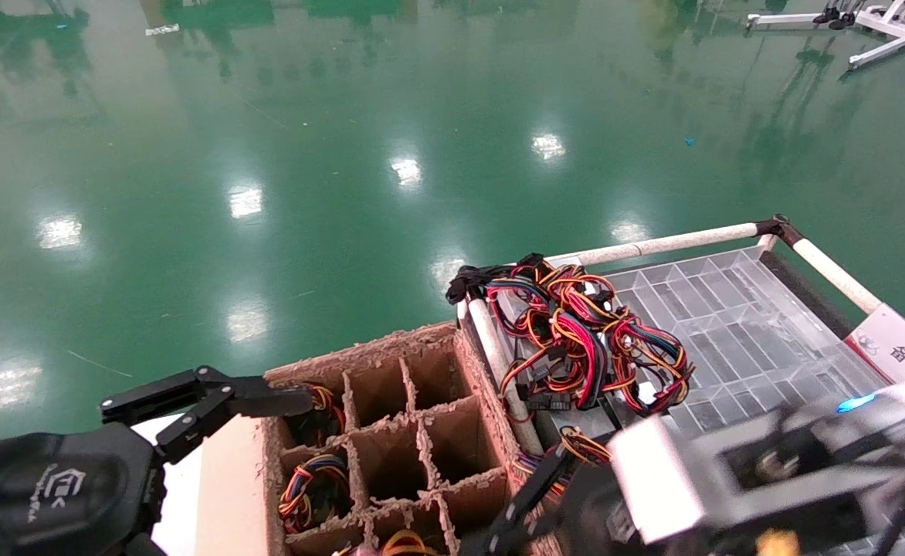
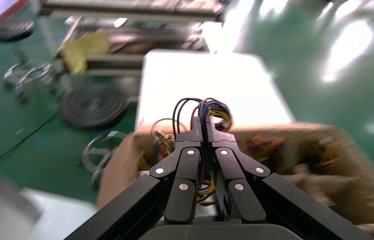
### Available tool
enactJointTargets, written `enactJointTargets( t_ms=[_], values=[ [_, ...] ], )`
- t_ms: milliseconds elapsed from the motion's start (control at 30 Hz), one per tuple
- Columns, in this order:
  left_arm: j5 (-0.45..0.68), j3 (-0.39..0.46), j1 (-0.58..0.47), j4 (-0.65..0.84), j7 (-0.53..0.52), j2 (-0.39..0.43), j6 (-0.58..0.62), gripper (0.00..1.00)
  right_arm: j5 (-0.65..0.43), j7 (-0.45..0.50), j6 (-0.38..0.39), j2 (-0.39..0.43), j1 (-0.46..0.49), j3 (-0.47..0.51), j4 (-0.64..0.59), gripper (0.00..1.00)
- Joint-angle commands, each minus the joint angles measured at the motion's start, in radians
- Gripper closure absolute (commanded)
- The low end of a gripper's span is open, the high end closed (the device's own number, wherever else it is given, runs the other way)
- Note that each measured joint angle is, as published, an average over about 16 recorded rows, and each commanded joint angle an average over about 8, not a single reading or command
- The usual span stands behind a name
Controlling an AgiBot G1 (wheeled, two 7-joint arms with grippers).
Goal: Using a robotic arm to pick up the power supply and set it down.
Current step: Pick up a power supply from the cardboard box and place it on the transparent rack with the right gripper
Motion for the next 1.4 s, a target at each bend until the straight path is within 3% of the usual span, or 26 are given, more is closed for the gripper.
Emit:
enactJointTargets(
  t_ms=[33, 333, 567, 967, 1400],
  values=[
    [0.0, 0.0, 0.0, 0.0, 0.0, 0.0, 0.0, 0.0, 0.049, 0.008, -0.001, 0.025, 0.01, 0.004, 0.007, 1.0],
    [0.0, 0.0, 0.0, 0.0, 0.0, 0.0, 0.0, 0.0, 0.19, 0.02, -0.003, 0.114, 0.101, 0.031, -0.013, 1.0],
    [0.0, 0.0, 0.0, 0.0, 0.0, 0.0, 0.0, 0.0, 0.197, 0.007, 0.005, 0.183, 0.227, 0.046, -0.102, 1.0],
    [0.0, 0.001, 0.0, 0.0, 0.0, 0.0, 0.0, 0.0, 0.021, -0.03, 0.007, 0.262, 0.455, 0.007, -0.302, 1.0],
    [-0.001, 0.001, 0.0, 0.0, 0.0, 0.0, 0.0, 0.0, -0.135, -0.018, -0.007, 0.417, 0.565, -0.13, -0.232, 1.0]
  ],
)
